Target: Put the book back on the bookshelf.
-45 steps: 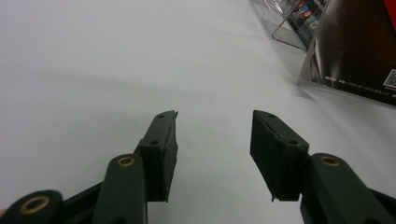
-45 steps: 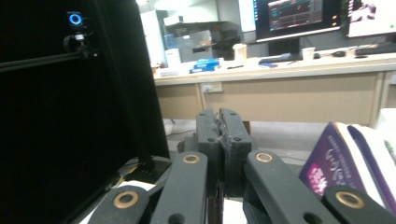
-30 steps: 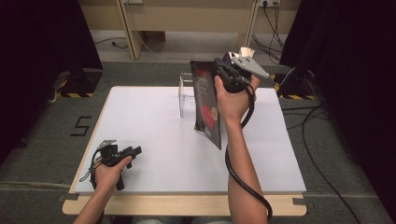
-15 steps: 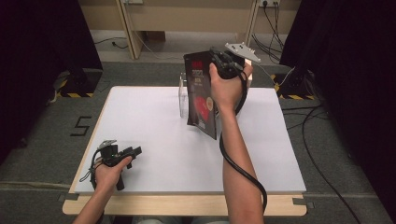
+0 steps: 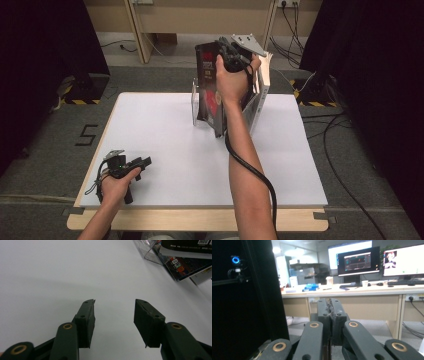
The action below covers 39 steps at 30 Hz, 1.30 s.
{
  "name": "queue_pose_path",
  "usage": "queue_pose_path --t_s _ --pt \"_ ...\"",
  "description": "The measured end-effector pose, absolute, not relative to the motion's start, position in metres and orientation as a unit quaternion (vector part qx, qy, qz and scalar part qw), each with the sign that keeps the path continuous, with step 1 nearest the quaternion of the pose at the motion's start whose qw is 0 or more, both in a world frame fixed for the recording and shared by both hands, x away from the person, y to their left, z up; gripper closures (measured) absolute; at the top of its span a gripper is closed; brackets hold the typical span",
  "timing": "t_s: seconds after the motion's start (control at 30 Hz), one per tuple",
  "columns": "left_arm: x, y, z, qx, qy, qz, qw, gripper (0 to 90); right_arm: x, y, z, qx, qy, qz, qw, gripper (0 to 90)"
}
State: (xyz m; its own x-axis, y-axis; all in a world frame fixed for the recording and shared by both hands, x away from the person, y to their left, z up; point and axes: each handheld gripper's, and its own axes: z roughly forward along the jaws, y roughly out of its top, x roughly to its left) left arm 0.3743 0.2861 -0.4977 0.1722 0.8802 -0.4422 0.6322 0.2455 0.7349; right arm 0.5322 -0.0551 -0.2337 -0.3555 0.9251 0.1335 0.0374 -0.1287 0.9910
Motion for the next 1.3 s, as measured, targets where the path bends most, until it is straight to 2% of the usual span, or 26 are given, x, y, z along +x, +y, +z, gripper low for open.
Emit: queue_pose_path --t_s 0.33,0.57,0.77,1.3 --pt "0.375 0.286 -0.498 0.601 0.627 0.131 0.479 50.5 0.55 -0.05 -0.227 0.44 0.533 0.612 0.385 88.1" --pt "0.375 0.284 -0.5 0.604 0.625 0.128 0.478 50.5 0.548 -0.049 -0.257 0.449 0.539 0.595 0.393 88.0" --pt "0.375 0.284 -0.5 0.604 0.625 0.129 0.478 50.5 0.53 -0.058 -0.271 0.447 0.538 0.595 0.396 87.8" --pt "0.374 0.278 -0.501 0.61 0.62 0.131 0.475 50.4 0.469 -0.083 -0.305 0.431 0.56 0.604 0.367 87.4"
